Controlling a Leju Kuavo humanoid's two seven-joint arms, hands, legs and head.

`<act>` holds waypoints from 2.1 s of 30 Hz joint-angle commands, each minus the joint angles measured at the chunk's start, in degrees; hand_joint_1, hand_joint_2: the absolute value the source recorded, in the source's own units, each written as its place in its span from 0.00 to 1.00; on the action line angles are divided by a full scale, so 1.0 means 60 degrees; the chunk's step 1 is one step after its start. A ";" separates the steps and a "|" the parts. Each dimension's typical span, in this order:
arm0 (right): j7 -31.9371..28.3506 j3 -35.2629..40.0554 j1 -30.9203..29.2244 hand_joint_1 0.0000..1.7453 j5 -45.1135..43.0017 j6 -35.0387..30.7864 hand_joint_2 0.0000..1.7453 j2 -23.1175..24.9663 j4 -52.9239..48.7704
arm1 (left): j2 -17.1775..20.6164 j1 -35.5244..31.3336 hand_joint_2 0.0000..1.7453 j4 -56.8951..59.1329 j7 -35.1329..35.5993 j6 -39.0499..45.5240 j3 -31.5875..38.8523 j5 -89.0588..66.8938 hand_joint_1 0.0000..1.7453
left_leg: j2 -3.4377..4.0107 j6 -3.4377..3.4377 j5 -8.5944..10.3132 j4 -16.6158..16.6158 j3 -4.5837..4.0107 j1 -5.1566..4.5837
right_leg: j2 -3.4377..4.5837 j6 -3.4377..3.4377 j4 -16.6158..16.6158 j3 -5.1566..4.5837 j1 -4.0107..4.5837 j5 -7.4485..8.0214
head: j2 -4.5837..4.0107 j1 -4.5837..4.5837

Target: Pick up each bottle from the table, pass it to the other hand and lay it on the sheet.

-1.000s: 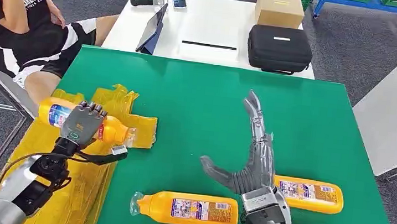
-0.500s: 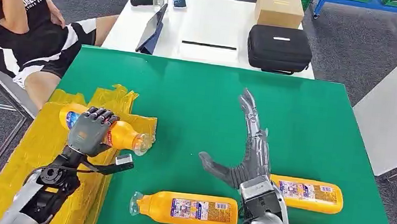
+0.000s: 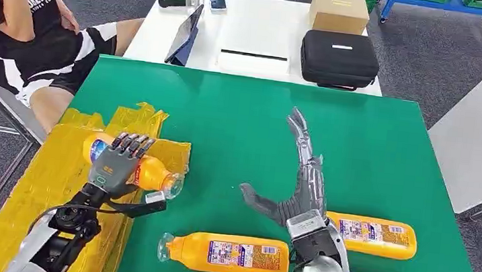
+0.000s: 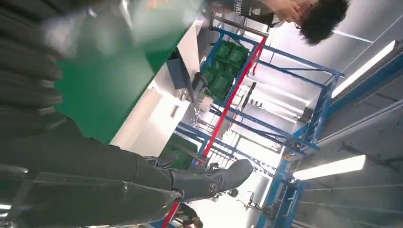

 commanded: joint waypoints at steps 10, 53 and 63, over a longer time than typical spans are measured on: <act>0.0199 -0.0050 -0.0289 0.00 0.0429 0.0003 1.00 -0.0014 0.0521 | -0.0602 -0.0742 1.00 0.1625 0.0143 -0.0255 0.0150 0.0261 0.00 | -0.0011 -0.0026 -0.0010 -0.0004 0.0034 0.0010 | -0.0022 -0.0007 -0.0009 0.0041 0.0010 -0.0011 | 0.0000 0.0000; 0.1265 0.0969 0.0446 0.00 0.4814 0.1117 1.00 -0.1161 0.0574 | -0.0637 0.2218 1.00 -0.8506 -0.4397 -0.3491 0.0834 1.0484 0.00 | 0.0015 -0.0035 -0.0039 -0.0001 0.0053 0.0021 | 0.0000 -0.0011 -0.0015 0.0057 0.0021 -0.0024 | 0.0000 0.0000; 0.1160 0.2332 0.0471 0.00 0.6172 0.3682 1.00 -0.3309 0.0400 | -0.1043 0.2145 1.00 -0.7785 -0.4397 -0.3884 0.0963 1.0470 0.00 | -0.0034 -0.0036 -0.0039 -0.0008 0.0076 0.0017 | -0.0044 -0.0007 -0.0029 0.0096 0.0018 -0.0033 | 0.0000 -0.0004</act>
